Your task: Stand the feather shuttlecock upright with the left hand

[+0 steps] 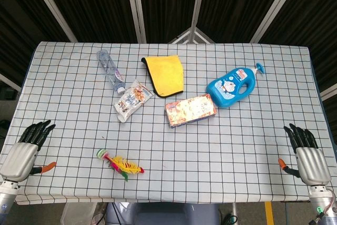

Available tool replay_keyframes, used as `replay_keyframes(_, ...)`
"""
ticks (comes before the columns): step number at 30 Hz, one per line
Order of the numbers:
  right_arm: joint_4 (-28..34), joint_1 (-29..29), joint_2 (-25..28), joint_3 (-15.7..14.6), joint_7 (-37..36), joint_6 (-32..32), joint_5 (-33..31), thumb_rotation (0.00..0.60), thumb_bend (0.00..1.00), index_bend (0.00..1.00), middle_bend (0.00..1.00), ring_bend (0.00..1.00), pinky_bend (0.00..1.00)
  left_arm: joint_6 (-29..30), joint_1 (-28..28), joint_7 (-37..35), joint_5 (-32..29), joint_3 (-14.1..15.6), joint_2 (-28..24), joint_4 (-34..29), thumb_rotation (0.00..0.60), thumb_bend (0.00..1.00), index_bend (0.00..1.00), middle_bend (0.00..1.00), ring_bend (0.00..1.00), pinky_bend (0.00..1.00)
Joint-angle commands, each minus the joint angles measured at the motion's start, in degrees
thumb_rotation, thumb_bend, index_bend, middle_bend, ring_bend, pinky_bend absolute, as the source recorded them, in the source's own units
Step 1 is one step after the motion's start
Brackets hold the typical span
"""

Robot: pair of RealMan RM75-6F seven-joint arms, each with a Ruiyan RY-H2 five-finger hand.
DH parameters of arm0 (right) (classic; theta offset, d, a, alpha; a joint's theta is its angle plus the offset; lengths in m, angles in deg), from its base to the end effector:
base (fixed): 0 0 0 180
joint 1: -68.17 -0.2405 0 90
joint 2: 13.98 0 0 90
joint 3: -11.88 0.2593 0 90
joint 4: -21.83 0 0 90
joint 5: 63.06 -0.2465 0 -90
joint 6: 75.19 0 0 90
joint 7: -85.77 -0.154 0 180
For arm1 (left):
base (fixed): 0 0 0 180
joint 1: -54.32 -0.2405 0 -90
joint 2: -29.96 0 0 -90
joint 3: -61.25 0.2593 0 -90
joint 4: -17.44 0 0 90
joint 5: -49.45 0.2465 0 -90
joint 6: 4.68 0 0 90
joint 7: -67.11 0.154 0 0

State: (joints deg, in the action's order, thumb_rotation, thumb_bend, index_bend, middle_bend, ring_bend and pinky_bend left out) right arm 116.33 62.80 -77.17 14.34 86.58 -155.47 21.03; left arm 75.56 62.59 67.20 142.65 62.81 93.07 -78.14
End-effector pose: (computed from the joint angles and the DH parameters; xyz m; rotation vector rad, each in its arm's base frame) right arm -0.3296 -0.1943 0.1173 1.4124 -0.9856 0.8486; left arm -0.3002 0.1893 0.0971 -1.6125 -0.9554 -0.9321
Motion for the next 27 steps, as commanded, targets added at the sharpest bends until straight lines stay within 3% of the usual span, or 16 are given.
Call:
replay_keyframes(1, 0.0, -0.1, -0.1, -0.1, 0.3, 0.0, 0.1, 0.6, 0.33, 0.0, 0.0, 0.0, 0.0, -2.5, 2.4, 0.6, 3.1, 0.9, -1.6, -0.9, 0.6, 0.17, 0.1, 0.0, 0.0, 0.0)
replay_keyframes(4, 0.1, -0.1, -0.1, -0.1, 0.5, 0.1, 0.1, 0.6, 0.33, 0.0, 0.0, 0.0, 0.0, -4.8, 4.3, 3.2, 4.8, 1.1, -2.2, -2.5, 0.6, 0.22, 0.23, 0.0, 0.0, 0.0)
replay_keyframes(11, 0.1, 0.0, 0.0, 0.0, 0.1, 0.0, -0.1, 0.6, 0.33, 0.0, 0.0, 0.0, 0.0, -9.4, 7.1, 9.5, 6.4, 1.5, -1.4, -6.6, 0.6, 0.29, 0.41, 0.0, 0.0, 0.0)
replay_keyframes(19, 0.1, 0.0, 0.1, 0.0, -0.2, 0.0, -0.1, 0.6, 0.33, 0.0, 0.0, 0.0, 0.0, -13.6, 8.9, 17.2, 5.6, 1.8, 3.5, -8.9, 0.6, 0.31, 0.47, 0.0, 0.0, 0.0)
replay_keyframes(27, 0.2, 0.0, 0.1, 0.0, -0.6, 0.0, -0.1, 0.6, 0.33, 0.0, 0.0, 0.0, 0.0, -18.5, 10.5, 25.2, 2.5, 1.6, 11.9, -6.0, 0.6, 0.35, 0.48, 0.0, 0.0, 0.0)
